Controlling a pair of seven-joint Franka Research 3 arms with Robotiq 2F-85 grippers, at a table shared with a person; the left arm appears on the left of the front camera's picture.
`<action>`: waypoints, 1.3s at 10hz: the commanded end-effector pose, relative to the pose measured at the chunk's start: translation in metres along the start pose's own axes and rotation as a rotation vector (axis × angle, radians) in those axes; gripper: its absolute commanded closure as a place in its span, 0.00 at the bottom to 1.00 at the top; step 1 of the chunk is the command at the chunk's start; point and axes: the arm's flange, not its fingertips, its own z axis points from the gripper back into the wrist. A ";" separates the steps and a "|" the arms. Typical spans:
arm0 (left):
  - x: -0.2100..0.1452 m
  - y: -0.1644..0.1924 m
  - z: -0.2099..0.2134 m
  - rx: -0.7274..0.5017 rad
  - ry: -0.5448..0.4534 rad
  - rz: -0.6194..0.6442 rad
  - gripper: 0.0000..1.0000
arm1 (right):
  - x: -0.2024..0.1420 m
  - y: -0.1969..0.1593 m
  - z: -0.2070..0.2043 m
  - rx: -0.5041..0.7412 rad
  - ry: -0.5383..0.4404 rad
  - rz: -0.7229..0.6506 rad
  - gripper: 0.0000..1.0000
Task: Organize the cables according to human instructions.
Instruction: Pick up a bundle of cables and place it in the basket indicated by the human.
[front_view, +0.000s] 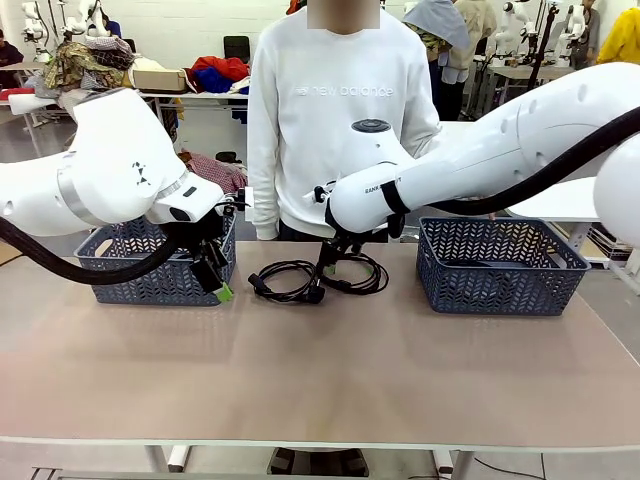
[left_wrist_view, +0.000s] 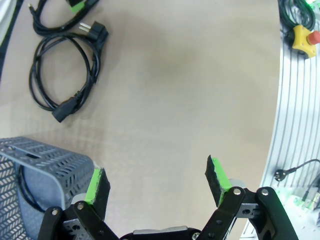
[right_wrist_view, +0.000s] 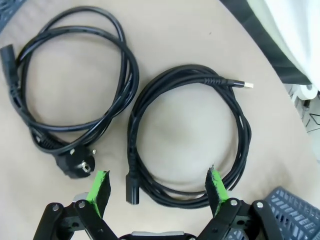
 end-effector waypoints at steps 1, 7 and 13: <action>-0.002 0.001 0.002 -0.001 0.003 -0.001 0.00 | 0.015 -0.002 -0.008 -0.045 0.006 -0.052 0.00; -0.002 0.001 0.002 -0.001 0.003 -0.001 0.00 | 0.010 -0.007 -0.014 0.001 -0.003 -0.031 0.00; -0.002 0.001 0.002 -0.001 0.003 -0.001 0.00 | 0.012 -0.007 -0.023 0.015 0.011 -0.040 0.00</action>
